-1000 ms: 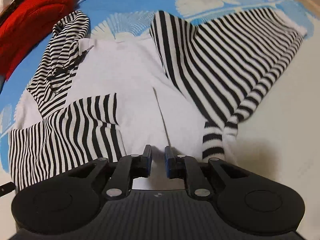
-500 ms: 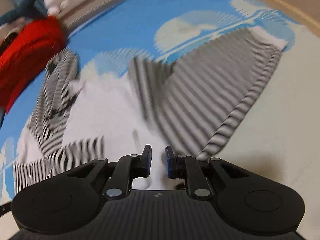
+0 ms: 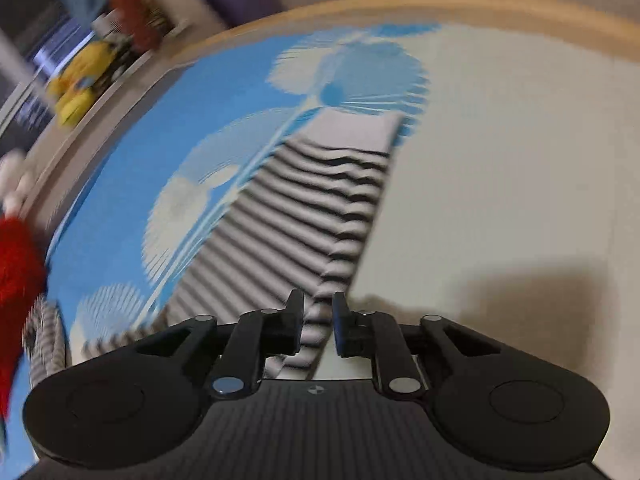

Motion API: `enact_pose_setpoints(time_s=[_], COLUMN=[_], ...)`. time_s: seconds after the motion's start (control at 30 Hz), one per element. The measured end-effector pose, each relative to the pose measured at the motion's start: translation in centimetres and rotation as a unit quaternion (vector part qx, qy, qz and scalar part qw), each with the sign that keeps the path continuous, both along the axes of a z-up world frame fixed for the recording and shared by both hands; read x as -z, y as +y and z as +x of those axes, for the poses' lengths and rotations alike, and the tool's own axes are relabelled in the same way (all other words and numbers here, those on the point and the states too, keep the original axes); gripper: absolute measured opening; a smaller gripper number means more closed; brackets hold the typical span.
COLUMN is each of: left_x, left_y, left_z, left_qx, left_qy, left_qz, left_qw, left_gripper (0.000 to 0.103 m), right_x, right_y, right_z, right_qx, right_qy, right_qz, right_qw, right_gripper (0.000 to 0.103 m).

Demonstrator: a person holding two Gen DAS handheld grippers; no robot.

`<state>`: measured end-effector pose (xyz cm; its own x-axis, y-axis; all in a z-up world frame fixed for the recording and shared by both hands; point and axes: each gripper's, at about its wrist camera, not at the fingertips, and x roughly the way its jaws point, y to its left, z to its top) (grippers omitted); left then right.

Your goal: Fold small clothes

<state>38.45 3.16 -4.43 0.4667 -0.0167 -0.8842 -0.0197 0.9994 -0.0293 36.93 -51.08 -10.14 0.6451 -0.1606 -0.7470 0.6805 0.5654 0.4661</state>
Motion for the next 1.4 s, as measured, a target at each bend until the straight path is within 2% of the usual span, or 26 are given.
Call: enact_pose_setpoints(time_s=[0.1,0.37,0.47,0.53,0.67,0.8,0.87,1.13,1.2,1.27,1.33,1.4], left_x=[0.2,0.5,0.4,0.2,-0.3,-1.1,-1.4,-2.8,-2.9,-2.8,-2.8,-2.8], left_y=[-0.1,0.2,0.5,0.7,1.6,2.9,3.6,5.0,5.1,5.3,5.4,5.6], left_z=[0.0,0.2,0.3,0.4,0.4,0.2,0.1,-0.3,-0.5,-0.8,-1.1,-1.4], left_qx=[0.003,0.002,-0.004,-0.005,-0.018,-0.038,-0.046,-0.058,-0.058,-0.061,-0.060,-0.056], left_qy=[0.004,0.007,0.006,0.005,0.000,-0.008,-0.010,-0.021,-0.021,-0.019,-0.019,-0.020], left_qz=[0.001,0.005,0.004,0.004,-0.004,-0.014,-0.017,-0.034,-0.036,-0.037,-0.036,-0.032], left_qw=[1.0000,1.0000,1.0000,1.0000,0.9998,0.9991,0.9987,0.9975,0.9974,0.9972,0.9974,0.9977], left_gripper=[0.059,0.060,0.060,0.060,0.060,0.060,0.060,0.060,0.060,0.060,0.060,0.060], right_x=[1.1,2.9,3.0,2.7,-0.7,-6.3,-8.4,-15.1,-15.8,-15.3,-13.9,-12.3], right_y=[-1.8,-3.8,-3.9,-3.9,-2.8,0.7,2.0,6.2,8.0,9.7,10.4,9.9], right_z=[0.4,1.9,1.9,1.7,1.4,1.7,1.3,-3.3,-4.7,-5.6,-5.5,-4.7], right_qx=[0.035,0.048,0.050,0.055,0.077,0.054,0.051,0.064,0.056,0.036,0.032,0.049], right_qy=[-0.009,-0.040,-0.052,-0.066,-0.085,-0.109,-0.124,-0.124,-0.131,-0.129,-0.103,-0.072], right_qz=[-0.001,-0.018,-0.015,-0.011,-0.050,-0.119,-0.118,-0.097,-0.103,-0.118,-0.119,-0.097], right_qw=[0.999,0.998,0.997,0.996,0.992,0.985,0.984,0.985,0.984,0.984,0.987,0.991], right_gripper=[0.030,0.029,0.004,0.001,0.001,0.001,0.001,0.001,0.001,0.001,0.001,0.001])
